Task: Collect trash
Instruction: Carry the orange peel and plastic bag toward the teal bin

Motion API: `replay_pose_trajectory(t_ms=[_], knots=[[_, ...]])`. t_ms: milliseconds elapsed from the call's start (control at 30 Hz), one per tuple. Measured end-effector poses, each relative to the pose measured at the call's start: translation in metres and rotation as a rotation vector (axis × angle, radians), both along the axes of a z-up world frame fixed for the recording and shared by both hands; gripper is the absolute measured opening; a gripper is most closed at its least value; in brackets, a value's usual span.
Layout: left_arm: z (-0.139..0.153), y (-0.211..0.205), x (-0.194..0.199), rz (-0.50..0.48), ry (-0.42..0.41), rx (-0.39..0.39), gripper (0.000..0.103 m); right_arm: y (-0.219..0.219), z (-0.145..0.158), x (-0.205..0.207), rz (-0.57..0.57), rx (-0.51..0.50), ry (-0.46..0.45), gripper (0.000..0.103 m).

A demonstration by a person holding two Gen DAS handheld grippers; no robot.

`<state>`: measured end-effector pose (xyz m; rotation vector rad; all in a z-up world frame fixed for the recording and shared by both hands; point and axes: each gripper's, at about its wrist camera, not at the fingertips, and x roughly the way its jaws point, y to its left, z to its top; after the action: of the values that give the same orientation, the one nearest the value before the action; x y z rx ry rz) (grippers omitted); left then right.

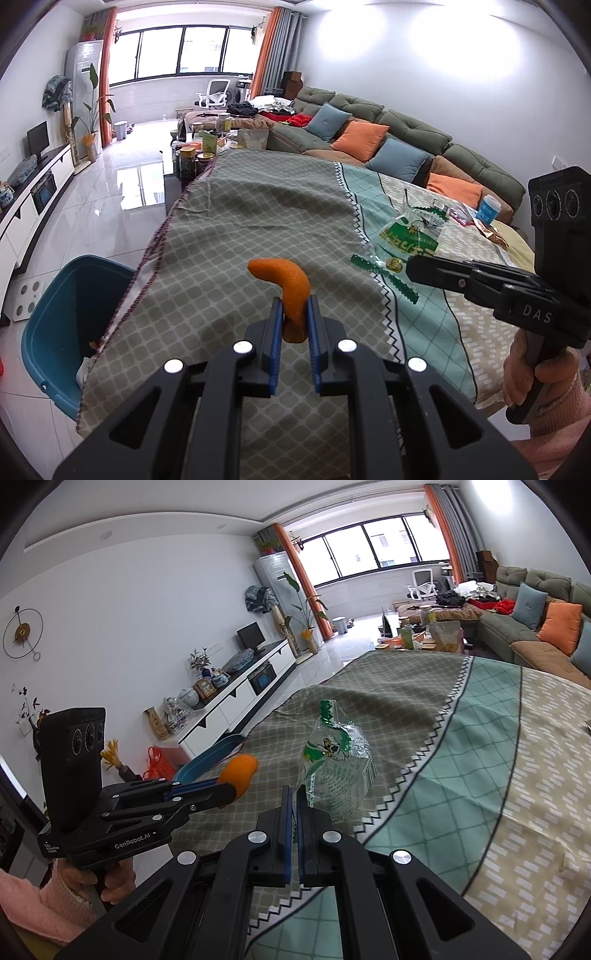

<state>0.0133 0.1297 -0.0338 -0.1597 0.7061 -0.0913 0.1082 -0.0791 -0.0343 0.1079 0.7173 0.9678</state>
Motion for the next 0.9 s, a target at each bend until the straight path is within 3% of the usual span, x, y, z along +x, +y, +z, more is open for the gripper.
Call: replay_pose_trajectory(t_ms=[900], knots=[[0.004,0.04,-0.018,0.098,-0.023,0.002,0.014,0.047,0.005,-0.007,0.111,-0.013,-0.016,0.003]])
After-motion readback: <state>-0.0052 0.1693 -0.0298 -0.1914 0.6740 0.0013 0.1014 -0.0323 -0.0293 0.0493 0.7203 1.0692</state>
